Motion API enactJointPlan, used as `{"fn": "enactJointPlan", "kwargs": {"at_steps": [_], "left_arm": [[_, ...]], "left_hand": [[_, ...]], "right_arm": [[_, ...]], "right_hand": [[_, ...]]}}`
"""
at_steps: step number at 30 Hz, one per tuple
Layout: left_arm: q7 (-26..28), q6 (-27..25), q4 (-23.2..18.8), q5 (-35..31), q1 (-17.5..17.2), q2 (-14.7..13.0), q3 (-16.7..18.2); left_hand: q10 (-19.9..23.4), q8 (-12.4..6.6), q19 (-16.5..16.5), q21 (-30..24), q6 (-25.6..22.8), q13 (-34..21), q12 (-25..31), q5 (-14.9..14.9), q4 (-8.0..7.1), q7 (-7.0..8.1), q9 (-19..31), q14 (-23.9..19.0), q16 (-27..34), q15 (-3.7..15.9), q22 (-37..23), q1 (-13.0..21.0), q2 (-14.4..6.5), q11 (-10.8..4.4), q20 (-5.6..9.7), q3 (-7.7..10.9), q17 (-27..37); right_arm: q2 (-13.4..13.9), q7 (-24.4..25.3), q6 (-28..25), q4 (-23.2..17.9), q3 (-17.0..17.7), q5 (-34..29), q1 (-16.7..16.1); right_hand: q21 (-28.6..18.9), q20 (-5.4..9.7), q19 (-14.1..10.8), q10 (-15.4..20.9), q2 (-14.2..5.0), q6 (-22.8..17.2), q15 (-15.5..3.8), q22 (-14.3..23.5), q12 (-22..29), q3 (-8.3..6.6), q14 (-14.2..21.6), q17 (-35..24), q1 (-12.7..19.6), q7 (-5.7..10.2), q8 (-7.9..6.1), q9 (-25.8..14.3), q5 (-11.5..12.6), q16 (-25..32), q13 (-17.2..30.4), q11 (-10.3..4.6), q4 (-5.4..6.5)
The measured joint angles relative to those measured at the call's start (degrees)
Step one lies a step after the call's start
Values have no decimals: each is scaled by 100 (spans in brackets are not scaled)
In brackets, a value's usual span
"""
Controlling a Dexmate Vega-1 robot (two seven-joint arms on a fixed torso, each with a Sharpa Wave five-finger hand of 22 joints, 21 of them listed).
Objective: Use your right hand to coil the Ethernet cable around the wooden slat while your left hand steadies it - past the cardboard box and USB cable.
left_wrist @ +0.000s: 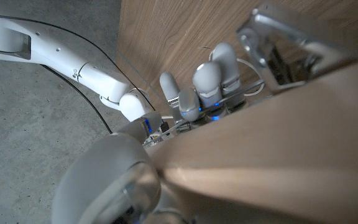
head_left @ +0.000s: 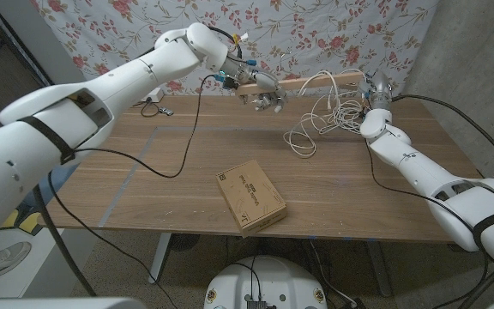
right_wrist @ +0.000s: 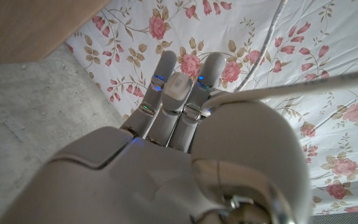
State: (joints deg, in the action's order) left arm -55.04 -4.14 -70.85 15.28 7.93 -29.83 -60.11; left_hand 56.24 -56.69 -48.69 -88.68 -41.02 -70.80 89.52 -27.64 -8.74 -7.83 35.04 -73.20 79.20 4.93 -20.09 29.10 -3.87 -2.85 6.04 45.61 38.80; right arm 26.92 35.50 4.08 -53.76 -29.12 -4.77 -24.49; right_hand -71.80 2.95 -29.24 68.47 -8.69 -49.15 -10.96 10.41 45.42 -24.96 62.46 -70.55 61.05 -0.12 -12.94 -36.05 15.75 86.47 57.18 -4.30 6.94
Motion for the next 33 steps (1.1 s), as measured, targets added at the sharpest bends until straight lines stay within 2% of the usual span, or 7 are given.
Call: {"fn": "enactJointPlan", "kwargs": {"at_steps": [9, 22, 23, 29, 33], "left_arm": [[227, -11, -105, 137, -81, -114, 52], [534, -92, -167, 190, -126, -197, 74], [549, -94, -167, 190, -126, -200, 74], [621, -111, -161, 190, -127, -207, 74], [656, -113, -92, 190, -127, -191, 74]], "left_hand": [[-1, 0, 0, 0, 9, 0, -2, -33, -12, 9, -1, 0, -3, 0, 0, 13, 1, 0, 0, 12, -6], [-1, 0, 0, 0, 8, 0, -15, -33, -12, 11, 10, 0, -4, 0, 1, 12, 1, 0, 0, 12, 10], [-1, 0, 0, 0, 0, 0, -15, -33, -12, 19, 11, 0, -4, 0, 1, 12, 1, 0, 0, 12, 10], [-1, 0, 0, 0, 10, 0, -17, -33, -12, 10, 10, 0, -4, 0, 1, 9, 0, 0, 0, 12, 38], [-1, 1, -1, 0, 36, 0, -20, -33, -12, 1, 12, 0, -4, 0, -10, 7, -2, -1, 0, 12, 64]], "right_arm": [[-25, -13, 129, -7, -30, 274, -278], [-101, 197, 278, -385, 264, 716, -1004], [-118, 362, 311, -469, 344, 909, -1140], [-213, 576, 352, -733, 639, 1111, -1606], [-287, 983, 424, -910, 832, 1417, -1898]], "right_hand": [[0, 0, 0, 0, -1, 0, -11, 0, 0, 48, -31, 0, 2, 0, 2, -6, 12, 0, 31, 0, 0], [0, 0, 0, 1, -3, 0, -10, 0, 0, 55, -49, 0, 18, 0, 20, -4, 44, 0, 36, 0, -8], [0, 0, 0, 1, -4, 0, -10, 0, 0, 55, -48, 0, 18, 0, 19, -6, 44, 0, 46, 0, -8], [22, 0, -1, 1, -11, 0, -9, 0, 0, 56, -48, 0, 26, 0, -1, -16, 43, 22, 28, 0, -9], [23, 0, 0, 1, -10, 0, -9, 0, 0, 56, -48, 0, 27, 0, -1, -9, 43, 23, -14, 0, -9]]}}
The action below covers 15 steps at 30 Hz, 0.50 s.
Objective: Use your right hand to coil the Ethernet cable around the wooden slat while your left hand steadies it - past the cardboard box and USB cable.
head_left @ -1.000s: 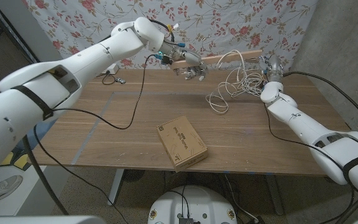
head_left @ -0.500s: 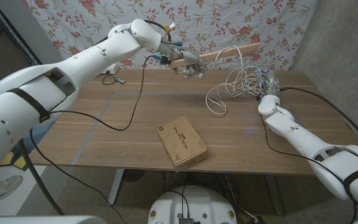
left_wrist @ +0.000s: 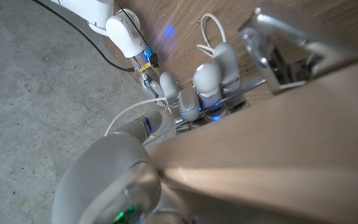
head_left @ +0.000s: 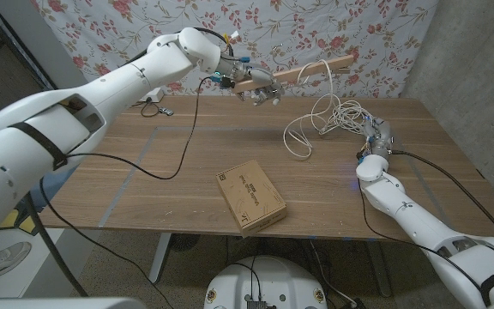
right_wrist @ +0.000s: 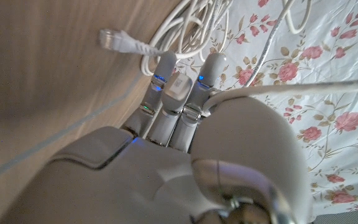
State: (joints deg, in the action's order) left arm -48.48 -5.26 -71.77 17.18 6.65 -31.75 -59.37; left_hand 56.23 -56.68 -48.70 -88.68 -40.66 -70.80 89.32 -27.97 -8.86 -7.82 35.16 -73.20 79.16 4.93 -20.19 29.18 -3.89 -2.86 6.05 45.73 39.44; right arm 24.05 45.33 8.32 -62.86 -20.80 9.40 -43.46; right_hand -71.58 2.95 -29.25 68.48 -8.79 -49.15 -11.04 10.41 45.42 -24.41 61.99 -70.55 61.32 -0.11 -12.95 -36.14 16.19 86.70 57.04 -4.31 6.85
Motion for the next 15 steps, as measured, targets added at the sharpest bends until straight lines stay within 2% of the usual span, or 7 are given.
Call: {"fn": "enactJointPlan", "kwargs": {"at_steps": [4, 5, 9, 13, 15], "left_arm": [[6, 0, 78, -3, 2, 45, -8], [34, 0, 96, -26, 6, 57, -14], [55, 1, 145, -61, 20, 87, -28], [55, 1, 161, -61, 26, 102, -36], [123, -46, 148, -116, 26, 99, -37]], "left_hand": [[0, 0, 0, 0, 6, 0, 0, 0, 0, -6, -13, 0, 10, 0, -7, -24, -22, 0, 0, 0, 0], [0, 0, 0, 0, 6, 0, 0, 0, 0, -6, -13, 0, 11, 0, -4, -24, -22, 0, 0, 0, 0], [-1, 1, 0, 0, 6, 0, 0, 0, 0, -5, 0, 0, 11, 0, 0, -32, -29, 0, 0, 0, -3], [-1, 1, 0, 0, 6, 0, 0, 1, 0, -5, -12, 0, 11, 0, 0, -46, -27, 0, 0, 0, -17], [-1, 1, -2, 0, 6, 0, -1, 1, 0, -5, -13, 0, 11, 0, 0, -45, -27, 0, 2, 0, -17]], "right_arm": [[-18, 314, 104, -43, 44, 173, -67], [-89, 370, 128, -200, 204, 197, -313], [-172, 621, 275, -337, 356, 286, -533], [-172, 865, 432, -337, 356, 322, -533], [-289, 1011, 545, -555, 560, 324, -829]], "right_hand": [[0, 0, 0, 0, 8, 0, 1, -1, 0, 7, 0, 0, 9, 0, 0, 7, 0, 0, 14, 0, -7], [0, 0, 0, 0, 8, 0, 1, -1, 0, 7, 0, 0, 9, 0, 0, 7, 0, 0, 18, 0, -7], [0, 0, 0, 0, -5, 0, 2, 0, 0, 24, -1, 0, 38, 0, 1, 5, 0, 0, 57, 0, 9], [0, 0, 0, 0, -5, 0, 10, 0, 0, 24, -8, 0, 38, 0, 3, -10, 0, 0, 51, 0, 8], [0, 0, 0, 0, -5, 0, 10, 0, 0, 25, -8, 0, 38, 0, 5, -12, 0, 0, 52, 0, 8]]}}
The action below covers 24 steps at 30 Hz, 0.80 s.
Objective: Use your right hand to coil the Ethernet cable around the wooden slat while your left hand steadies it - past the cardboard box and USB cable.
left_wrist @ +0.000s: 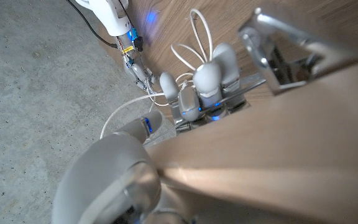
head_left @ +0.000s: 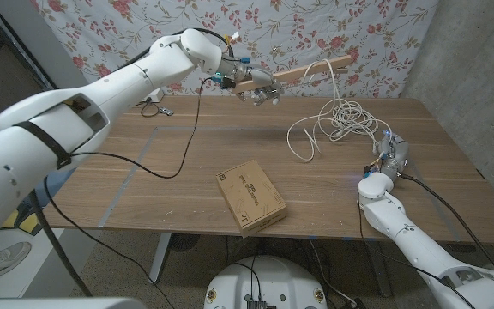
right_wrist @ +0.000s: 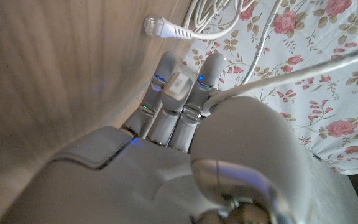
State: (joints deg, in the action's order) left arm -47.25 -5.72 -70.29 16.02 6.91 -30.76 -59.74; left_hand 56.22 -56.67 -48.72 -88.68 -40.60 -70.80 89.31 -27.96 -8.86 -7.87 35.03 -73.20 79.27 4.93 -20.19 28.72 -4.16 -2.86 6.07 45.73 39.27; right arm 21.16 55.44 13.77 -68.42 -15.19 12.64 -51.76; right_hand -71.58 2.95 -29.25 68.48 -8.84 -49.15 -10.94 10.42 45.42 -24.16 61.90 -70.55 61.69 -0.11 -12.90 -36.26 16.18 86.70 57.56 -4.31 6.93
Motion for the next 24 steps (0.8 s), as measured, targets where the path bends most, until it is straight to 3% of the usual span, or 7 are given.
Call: {"fn": "enactJointPlan", "kwargs": {"at_steps": [11, 16, 19, 21, 24], "left_arm": [[214, -243, -220, -69, -65, -77, 22], [359, -396, -318, -118, -101, -103, 46], [389, -434, -356, -130, -111, -106, 51], [447, -507, -382, -167, -115, -102, 53], [447, -507, -416, -167, -124, -95, 56]], "left_hand": [[0, -34, -9, 0, 0, 0, 0, 2, 0, 1, 11, 0, -5, 0, 12, 2, -1, 0, 9, 0, 0], [0, -34, -9, 0, -1, 0, 0, 2, 0, 2, 5, 0, -5, 0, 19, 3, -2, 0, 9, 0, 9], [0, -34, -41, 0, -1, 0, -1, 2, 0, 2, 0, 0, -1, 0, 27, 4, -2, 0, 18, 0, 17], [0, -34, -41, 0, -1, 0, -1, 2, 0, 2, 0, 0, 0, 0, 27, 4, -2, 0, 18, 0, 10], [0, -34, -41, 0, -1, 0, -1, 2, 0, 3, 0, 0, 18, 0, 27, 4, -3, 0, 18, 0, 14]], "right_arm": [[-255, 534, 519, -282, 273, -257, -372], [-807, 675, 861, -422, 766, -842, -605], [-989, 723, 1092, -452, 923, -1241, -653], [-1450, 756, 1325, -548, 1342, -1612, -749], [-1450, 783, 1599, -548, 1342, -2069, -749]], "right_hand": [[0, 0, 0, 0, 0, 0, 1, 0, 51, 7, 0, 0, 0, 0, 4, 0, 0, 0, 81, 0, -7], [0, 0, 0, 0, 0, 0, 1, 0, 69, 7, 1, 0, 0, 0, 4, -21, 0, 0, 119, 0, -7], [0, 0, 0, 0, 0, 0, 1, 0, 69, 7, 1, 0, 0, 0, 4, -22, -1, 0, 137, 0, -7], [0, 0, 0, 0, 0, 0, 2, 0, 68, 7, 1, 0, 0, 0, 4, -22, -1, 0, 155, 0, -7], [0, 0, 0, 0, 0, 0, 2, 0, 68, 7, 1, 0, 1, 0, 4, -13, -1, 0, 145, 0, -8]]}}
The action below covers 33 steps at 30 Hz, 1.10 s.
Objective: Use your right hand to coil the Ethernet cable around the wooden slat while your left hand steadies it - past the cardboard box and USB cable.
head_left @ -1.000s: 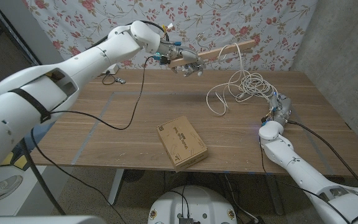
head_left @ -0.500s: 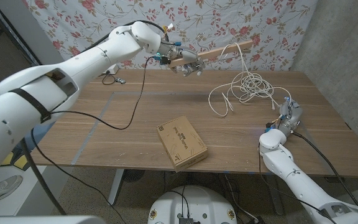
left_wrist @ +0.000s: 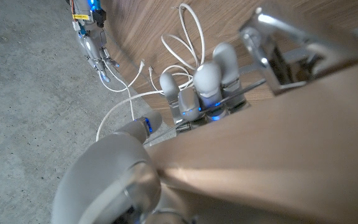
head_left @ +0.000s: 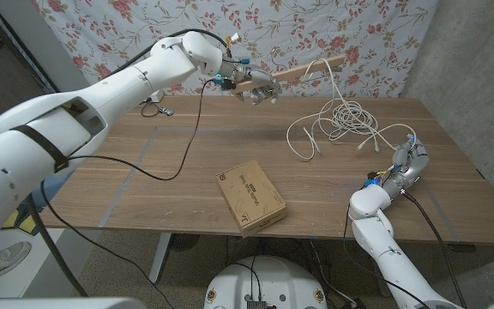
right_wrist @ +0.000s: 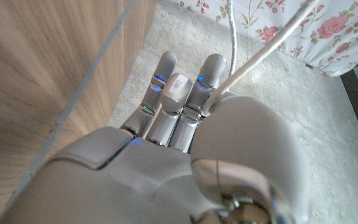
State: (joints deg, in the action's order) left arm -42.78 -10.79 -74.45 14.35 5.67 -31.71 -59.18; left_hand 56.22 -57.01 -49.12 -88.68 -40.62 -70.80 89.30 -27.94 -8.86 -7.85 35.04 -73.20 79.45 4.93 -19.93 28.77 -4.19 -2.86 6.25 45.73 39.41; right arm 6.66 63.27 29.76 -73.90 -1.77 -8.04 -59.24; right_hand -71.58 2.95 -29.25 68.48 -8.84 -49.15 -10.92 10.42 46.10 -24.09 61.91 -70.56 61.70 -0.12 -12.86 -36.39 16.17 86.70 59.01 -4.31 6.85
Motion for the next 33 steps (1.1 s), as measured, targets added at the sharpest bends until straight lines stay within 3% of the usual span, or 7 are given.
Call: {"fn": "enactJointPlan", "kwargs": {"at_steps": [1, 2, 4, 6, 11, 18, 33], "left_arm": [[73, -82, -16, -44, -3, 2, 5], [73, -82, -30, -44, -6, 3, 10], [130, -148, -58, -70, -14, 5, 18], [133, -152, -75, -72, -20, 6, 24], [198, -248, -106, -127, -23, 24, 29], [217, -292, -109, -197, -24, 88, 30], [49, -409, -99, -454, 103, 244, -167]], "left_hand": [[0, 0, 0, 0, 0, 0, 0, 0, 0, 0, -1, 0, 0, 0, 0, 0, 0, 0, 0, 0, 3], [0, 0, 0, 0, 0, 0, 0, 0, 0, 0, -1, 0, 0, 0, 0, 0, 0, 0, 0, 0, 3], [0, 0, 0, 0, -4, 0, 0, 0, 0, 4, 0, 0, 0, 0, 0, 0, -1, 0, 0, 0, 3], [0, 0, 0, 0, -8, 0, -1, 0, 0, 9, 0, 0, 0, 0, 0, 0, -1, 0, 0, 0, 3], [0, 0, 1, 0, -9, 0, -3, 0, 0, 10, 0, 0, 0, 0, -2, 0, -1, 0, 0, 0, 21], [0, -22, -20, 0, -9, 0, -3, 0, 0, 11, -11, 0, 24, 0, -10, -17, -18, 0, 21, 0, 29], [1, -23, -20, 0, -33, 0, -3, 0, 0, 7, -10, 0, 23, 0, 0, -23, -25, 1, 21, 0, 13]], "right_arm": [[-582, 13, 133, -115, 528, -254, -66], [-582, 20, 224, -115, 528, -431, -66], [-959, 29, 413, -212, 866, -817, -100], [-981, 37, 556, -220, 885, -1173, -102], [-1560, 56, 982, -514, 1380, -2191, -171], [-1689, 64, 1343, -786, 1433, -3097, -203], [-1492, 69, 1898, -1307, 1271, -4241, 4]], "right_hand": [[0, 0, 0, 0, 0, 0, 0, 0, 0, 0, 0, 0, 0, 0, 0, 1, 0, 0, -7, 0, 0], [0, 0, 0, 0, 0, 0, 0, 7, 0, 4, 0, 0, 0, 0, 0, 1, 0, 0, -12, 0, 4], [0, 0, 0, 0, 0, 0, 1, 13, 0, 24, 1, 0, 0, 0, 0, 0, 0, 0, -13, 0, 24], [0, 0, 0, 0, 0, 0, 7, 13, 0, 24, 10, 0, 0, 0, 0, -1, 0, 0, -14, 0, 24], [0, 0, 0, 0, 0, 0, -5, 13, -1, 24, 23, 0, 0, 0, 0, -10, 0, 0, 4, 0, 24], [0, 0, 0, 0, 8, 0, -5, 13, 23, 25, 24, 0, 8, 0, 0, -9, -1, 0, 103, 0, 23], [0, 0, 0, 11, 7, 0, -14, 12, 23, 31, 34, 0, 8, 0, 0, -3, -3, 44, 99, -11, 17]]}}
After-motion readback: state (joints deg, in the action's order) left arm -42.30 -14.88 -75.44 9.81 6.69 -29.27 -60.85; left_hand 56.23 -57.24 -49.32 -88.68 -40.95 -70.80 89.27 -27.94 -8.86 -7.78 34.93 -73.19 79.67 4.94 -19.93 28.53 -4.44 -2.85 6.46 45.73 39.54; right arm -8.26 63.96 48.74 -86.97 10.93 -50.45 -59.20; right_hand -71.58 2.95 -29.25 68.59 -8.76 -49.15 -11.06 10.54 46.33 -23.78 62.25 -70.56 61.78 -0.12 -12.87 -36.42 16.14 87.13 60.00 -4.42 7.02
